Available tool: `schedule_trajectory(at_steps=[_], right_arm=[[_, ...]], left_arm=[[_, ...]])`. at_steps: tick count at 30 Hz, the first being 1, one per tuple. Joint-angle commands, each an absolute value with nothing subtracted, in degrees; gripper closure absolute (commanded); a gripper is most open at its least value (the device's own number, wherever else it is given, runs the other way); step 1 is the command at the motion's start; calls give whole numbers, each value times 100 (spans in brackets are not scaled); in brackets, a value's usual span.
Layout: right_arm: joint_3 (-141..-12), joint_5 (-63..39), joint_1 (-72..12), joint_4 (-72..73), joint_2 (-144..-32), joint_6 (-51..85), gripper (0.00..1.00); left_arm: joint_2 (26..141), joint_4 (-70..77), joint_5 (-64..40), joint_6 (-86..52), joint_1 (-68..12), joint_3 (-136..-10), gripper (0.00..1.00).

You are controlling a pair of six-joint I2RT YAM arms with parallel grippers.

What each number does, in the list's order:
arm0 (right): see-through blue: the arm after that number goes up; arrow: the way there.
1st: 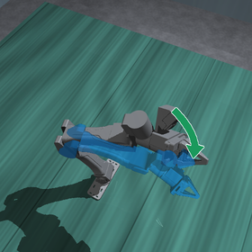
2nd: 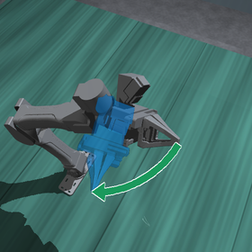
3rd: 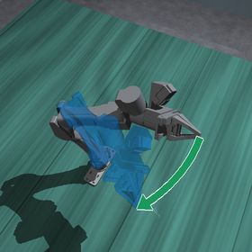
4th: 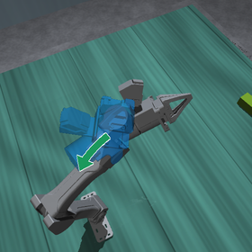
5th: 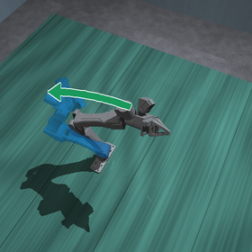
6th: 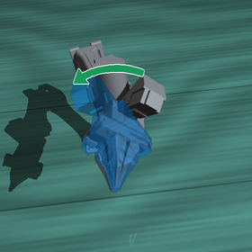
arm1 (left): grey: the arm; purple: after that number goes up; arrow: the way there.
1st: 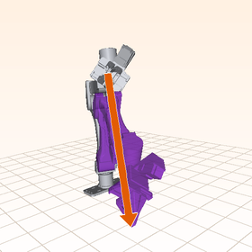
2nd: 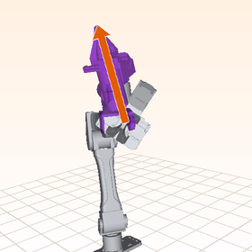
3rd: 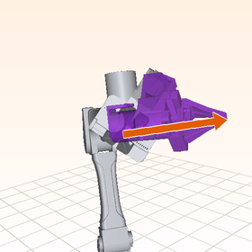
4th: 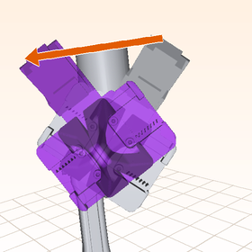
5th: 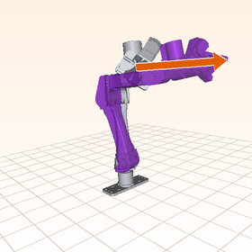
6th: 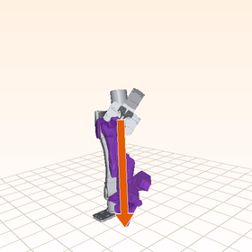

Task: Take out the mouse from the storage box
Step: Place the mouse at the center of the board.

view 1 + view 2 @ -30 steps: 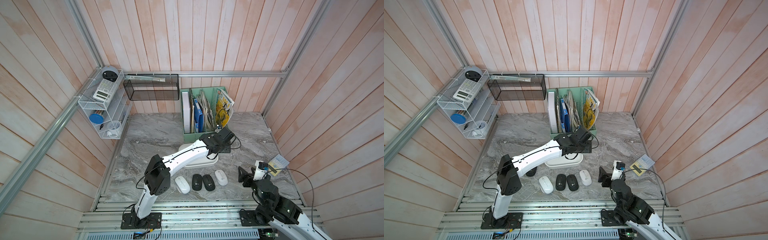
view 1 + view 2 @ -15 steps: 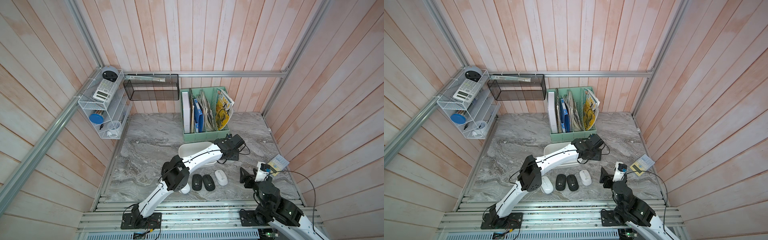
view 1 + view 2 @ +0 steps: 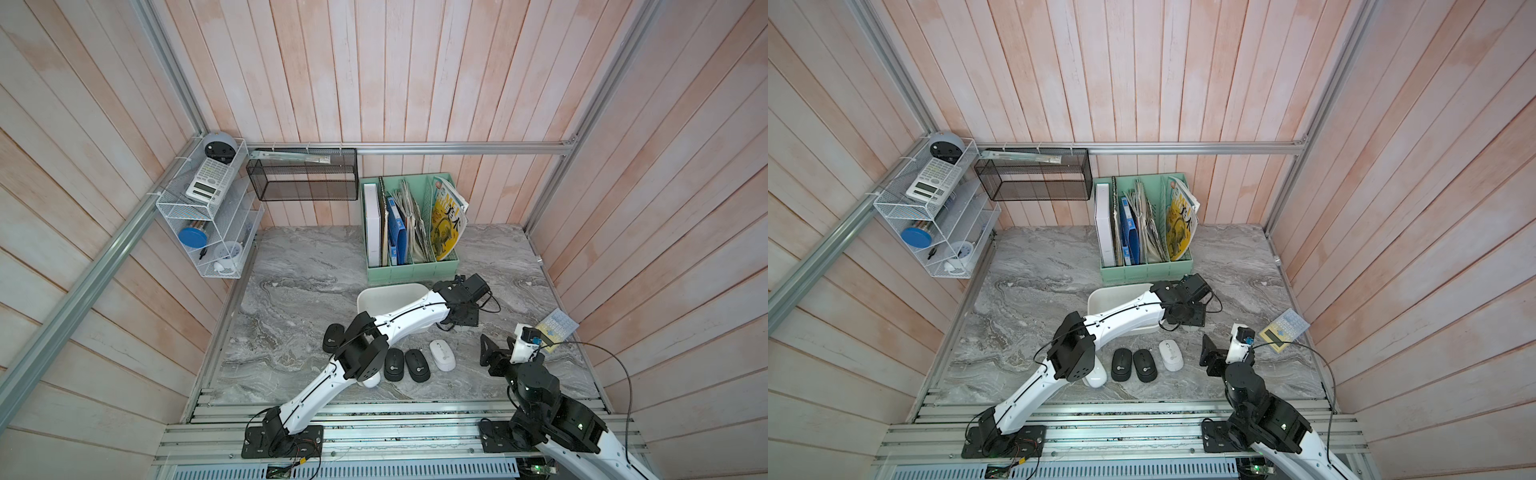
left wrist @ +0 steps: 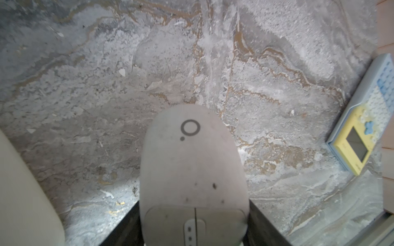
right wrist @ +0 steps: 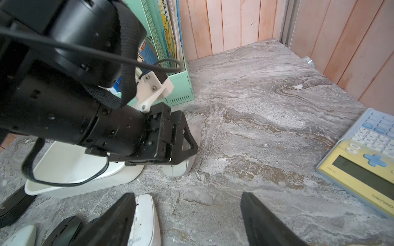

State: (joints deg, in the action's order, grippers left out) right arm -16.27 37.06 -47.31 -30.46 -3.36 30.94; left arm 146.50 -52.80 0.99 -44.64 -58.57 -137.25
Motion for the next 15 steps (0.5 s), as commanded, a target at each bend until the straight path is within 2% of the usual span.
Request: schedule_trajectory(at_steps=[1, 7, 15], right_arm=[[-1600, 3855, -4711, -3129, -283, 3155, 16], [-1600, 3876, -4705, -3147, -289, 3168, 16], [-1600, 3876, -4711, -3148, -288, 3164, 16]], left_arm=[[14816, -5283, -26, -4524, -5849, -13902, 42], [14875, -5226, -52, -4562, -5847, -13878, 40], [14819, -5293, 95, -4566, -5853, -13896, 17]])
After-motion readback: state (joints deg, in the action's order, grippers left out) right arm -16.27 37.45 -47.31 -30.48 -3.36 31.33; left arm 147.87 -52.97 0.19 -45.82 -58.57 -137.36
